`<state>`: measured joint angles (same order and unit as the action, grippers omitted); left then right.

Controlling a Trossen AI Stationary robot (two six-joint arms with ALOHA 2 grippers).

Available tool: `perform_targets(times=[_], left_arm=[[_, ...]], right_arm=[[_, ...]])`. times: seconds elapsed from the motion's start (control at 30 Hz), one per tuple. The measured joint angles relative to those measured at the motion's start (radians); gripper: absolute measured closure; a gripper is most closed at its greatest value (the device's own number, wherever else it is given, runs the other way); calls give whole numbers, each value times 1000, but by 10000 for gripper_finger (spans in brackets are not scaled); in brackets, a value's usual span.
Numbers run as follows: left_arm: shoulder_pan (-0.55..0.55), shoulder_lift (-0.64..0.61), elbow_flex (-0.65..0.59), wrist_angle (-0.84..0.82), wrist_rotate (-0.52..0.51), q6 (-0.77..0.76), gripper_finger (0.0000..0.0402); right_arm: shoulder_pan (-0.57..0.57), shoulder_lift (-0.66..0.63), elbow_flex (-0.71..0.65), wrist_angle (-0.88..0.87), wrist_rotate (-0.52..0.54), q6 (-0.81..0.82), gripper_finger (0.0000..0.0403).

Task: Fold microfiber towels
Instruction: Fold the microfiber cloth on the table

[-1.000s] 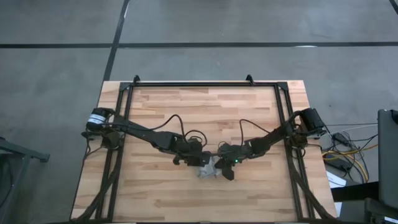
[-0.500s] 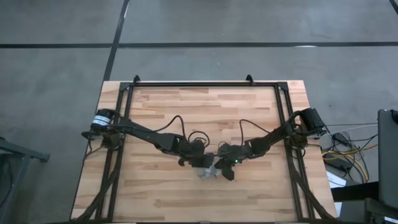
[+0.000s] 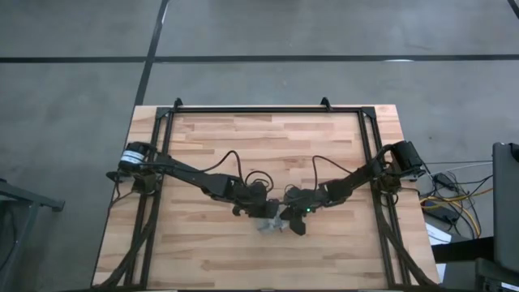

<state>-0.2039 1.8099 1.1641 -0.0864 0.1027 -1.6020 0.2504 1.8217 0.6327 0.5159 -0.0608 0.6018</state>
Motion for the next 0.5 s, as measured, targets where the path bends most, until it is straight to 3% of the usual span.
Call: perform_targets(times=[0.5], left_arm=[[0,1,-1,94,9,30,280]], right_arm=[[0,0,0,-3,1,-3,365]])
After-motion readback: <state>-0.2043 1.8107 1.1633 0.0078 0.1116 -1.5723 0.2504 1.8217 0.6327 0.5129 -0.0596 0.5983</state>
